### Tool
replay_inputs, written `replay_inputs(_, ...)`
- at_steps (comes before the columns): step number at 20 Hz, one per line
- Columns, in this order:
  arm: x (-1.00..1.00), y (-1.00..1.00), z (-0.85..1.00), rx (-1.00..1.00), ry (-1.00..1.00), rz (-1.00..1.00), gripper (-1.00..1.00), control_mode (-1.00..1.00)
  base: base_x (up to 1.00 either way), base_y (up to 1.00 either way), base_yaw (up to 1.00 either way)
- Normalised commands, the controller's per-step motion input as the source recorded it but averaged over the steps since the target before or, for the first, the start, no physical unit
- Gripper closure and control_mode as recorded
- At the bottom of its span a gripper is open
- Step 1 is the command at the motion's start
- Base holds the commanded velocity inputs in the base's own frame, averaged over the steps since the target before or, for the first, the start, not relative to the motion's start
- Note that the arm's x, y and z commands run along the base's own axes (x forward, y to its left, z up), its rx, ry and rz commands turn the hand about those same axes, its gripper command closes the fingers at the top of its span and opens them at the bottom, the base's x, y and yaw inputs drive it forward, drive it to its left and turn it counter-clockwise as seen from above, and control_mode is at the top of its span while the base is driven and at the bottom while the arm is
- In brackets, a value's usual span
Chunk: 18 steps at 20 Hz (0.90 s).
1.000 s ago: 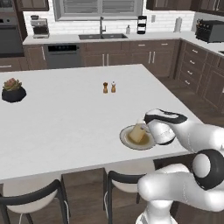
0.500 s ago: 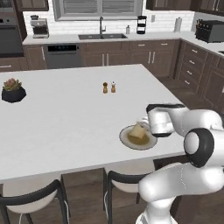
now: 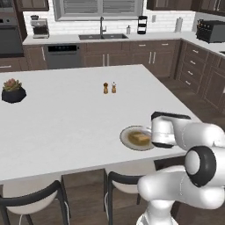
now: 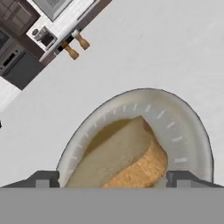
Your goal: Start the toaster. Once the lever pops up, take the bread to the plate on the dining counter.
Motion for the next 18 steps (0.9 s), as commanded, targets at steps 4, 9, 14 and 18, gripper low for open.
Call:
replay_inputs(4,0.0,-0.37,0.54,0.0,0.36,-0.2,-1.0,-1.0,0.0,0.0,0.0)
replay_inputs(9,0.02,-0.28,0.54,0.0,0.53,-0.19,-1.0,-1.0,0.0,0.0,0.0)
replay_inputs(14,-0.07,-0.33,0.76,0.0,0.51,-0.22,-1.0,-1.0,0.0,0.0,0.0)
replay_inputs(18,-0.16,-0.36,0.99,0.0,0.32,-0.23,-1.0,-1.0,0.0,0.0,0.0)
